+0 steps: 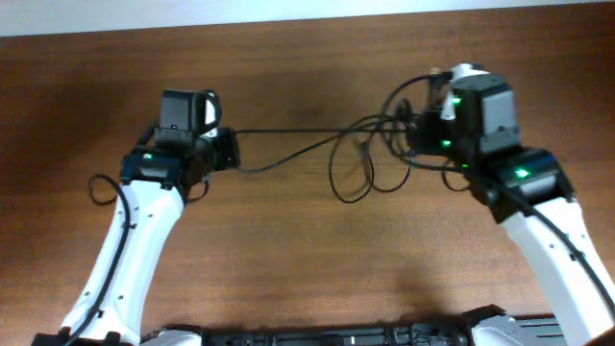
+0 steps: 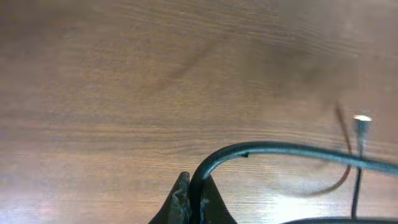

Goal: Untangle cables

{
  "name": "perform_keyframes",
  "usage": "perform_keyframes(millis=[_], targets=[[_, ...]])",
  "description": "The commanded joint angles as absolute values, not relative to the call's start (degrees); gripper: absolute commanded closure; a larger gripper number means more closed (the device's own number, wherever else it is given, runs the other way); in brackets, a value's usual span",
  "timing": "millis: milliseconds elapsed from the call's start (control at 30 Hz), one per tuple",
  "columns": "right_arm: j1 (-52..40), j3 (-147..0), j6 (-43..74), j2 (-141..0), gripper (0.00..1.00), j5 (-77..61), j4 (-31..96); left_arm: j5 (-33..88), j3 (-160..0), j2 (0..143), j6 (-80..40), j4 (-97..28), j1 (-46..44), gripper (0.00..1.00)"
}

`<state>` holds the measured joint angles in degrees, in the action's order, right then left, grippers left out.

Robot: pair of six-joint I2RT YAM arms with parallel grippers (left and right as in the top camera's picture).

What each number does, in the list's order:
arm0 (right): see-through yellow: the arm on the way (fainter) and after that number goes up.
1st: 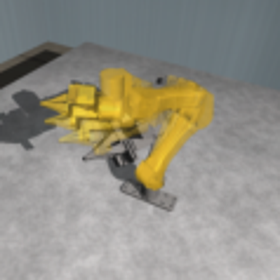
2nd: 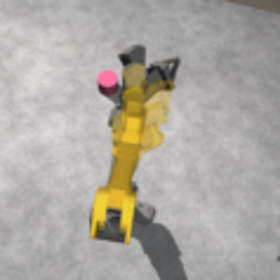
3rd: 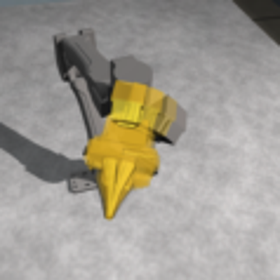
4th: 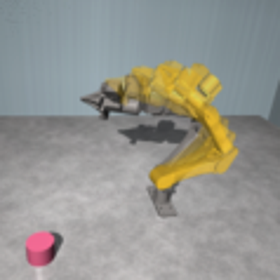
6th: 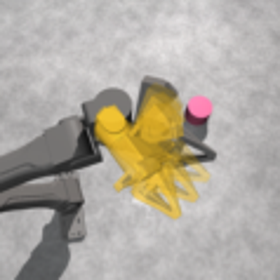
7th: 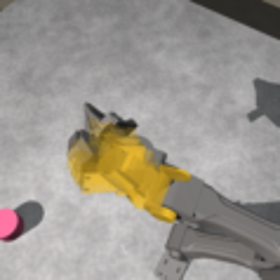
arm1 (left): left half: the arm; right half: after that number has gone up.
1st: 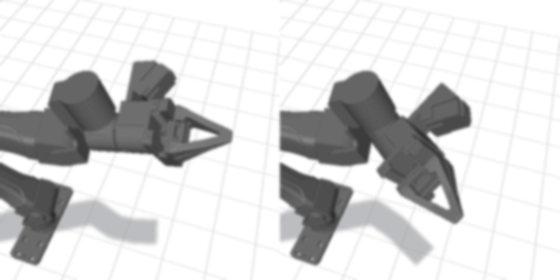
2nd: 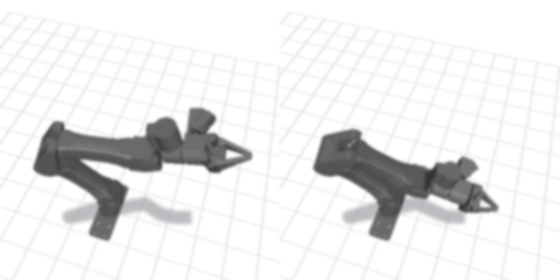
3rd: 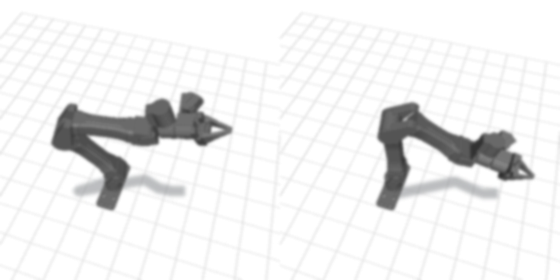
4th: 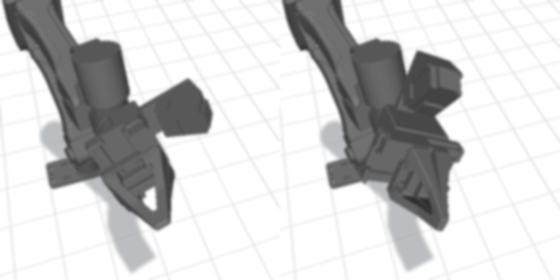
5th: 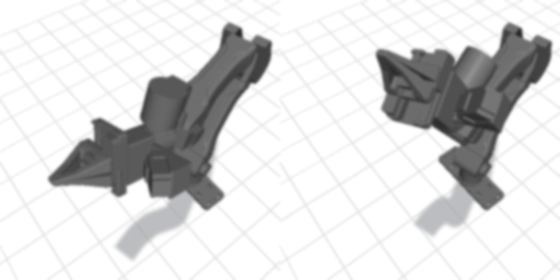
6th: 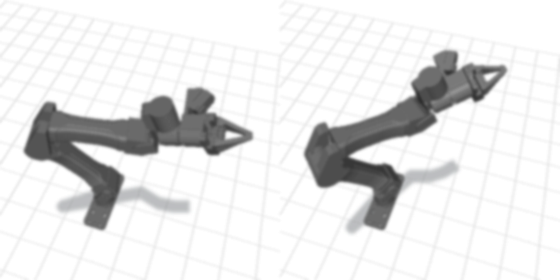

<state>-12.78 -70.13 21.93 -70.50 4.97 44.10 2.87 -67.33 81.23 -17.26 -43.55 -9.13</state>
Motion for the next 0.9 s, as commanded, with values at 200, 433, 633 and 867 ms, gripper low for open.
perform_keyframes(millis=[200, 433, 633, 867], targets=[[-5.1, -71.3, 21.3, -73.6, 0.73, 11.2, 56.0, 0.6, -67.8, 80.1, -23.1, -44.7, -0.6, 1.00], [-5.1, -71.3, 21.3, -73.9, 0.70, 9.4, 55.8, 15.2, -67.5, 81.2, -13.2, -44.5, -4.0, 0.27], [-5.1, -71.3, 21.3, -73.9, 0.64, 4.5, 56.0, 25.1, -67.5, 88.2, -3.2, -40.8, -14.4, 0.28], [-2.0, -71.3, 21.9, -73.9, 0.60, 0.8, 56.8, 37.8, -67.5, 101.0, -1.5, -32.2, -23.2, 0.28]])
